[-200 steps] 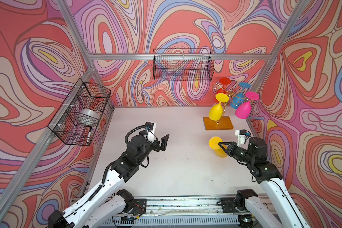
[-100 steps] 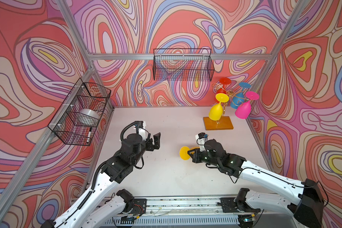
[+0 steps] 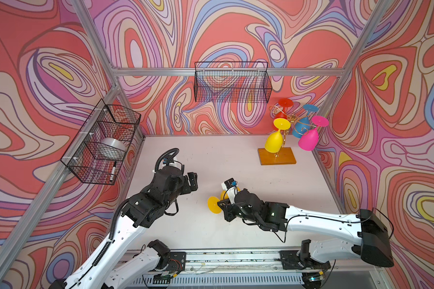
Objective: Take the wine glass off the wine glass rack
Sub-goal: 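Carry the glass toward the left gripper while the left gripper moves to meet it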
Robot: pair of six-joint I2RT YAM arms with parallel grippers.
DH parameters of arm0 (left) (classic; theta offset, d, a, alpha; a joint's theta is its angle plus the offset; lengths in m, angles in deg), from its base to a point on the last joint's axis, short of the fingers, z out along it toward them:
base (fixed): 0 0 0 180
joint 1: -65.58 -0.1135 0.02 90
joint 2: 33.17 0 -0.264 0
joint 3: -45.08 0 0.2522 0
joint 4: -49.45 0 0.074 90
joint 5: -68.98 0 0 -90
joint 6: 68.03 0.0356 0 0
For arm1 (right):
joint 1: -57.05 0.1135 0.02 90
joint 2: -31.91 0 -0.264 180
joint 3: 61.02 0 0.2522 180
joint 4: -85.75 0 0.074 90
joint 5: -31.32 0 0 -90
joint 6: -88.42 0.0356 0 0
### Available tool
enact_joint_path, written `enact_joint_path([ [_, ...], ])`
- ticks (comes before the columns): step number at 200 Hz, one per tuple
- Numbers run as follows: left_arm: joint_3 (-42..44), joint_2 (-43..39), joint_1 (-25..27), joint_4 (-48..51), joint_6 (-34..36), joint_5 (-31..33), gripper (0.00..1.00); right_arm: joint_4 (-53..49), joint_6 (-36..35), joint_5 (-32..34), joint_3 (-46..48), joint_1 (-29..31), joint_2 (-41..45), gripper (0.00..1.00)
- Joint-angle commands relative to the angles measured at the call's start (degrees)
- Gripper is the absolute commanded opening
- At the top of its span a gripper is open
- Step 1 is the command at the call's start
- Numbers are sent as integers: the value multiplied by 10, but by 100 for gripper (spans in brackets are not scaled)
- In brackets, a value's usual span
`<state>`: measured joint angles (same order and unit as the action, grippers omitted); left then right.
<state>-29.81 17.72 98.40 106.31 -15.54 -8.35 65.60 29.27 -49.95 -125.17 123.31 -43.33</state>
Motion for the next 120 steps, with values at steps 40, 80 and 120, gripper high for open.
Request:
enact_joint_path([
  [40,-3,67,-101,12,-59,-206,88,95,-159,54,17,3,-10,0],
  [80,-24,115,-178,-15,-88,-313,82,198,-313,90,17,3,-67,0],
  [120,-81,185,-200,-7,-110,-347,78,307,-439,108,-12,2,-154,0],
])
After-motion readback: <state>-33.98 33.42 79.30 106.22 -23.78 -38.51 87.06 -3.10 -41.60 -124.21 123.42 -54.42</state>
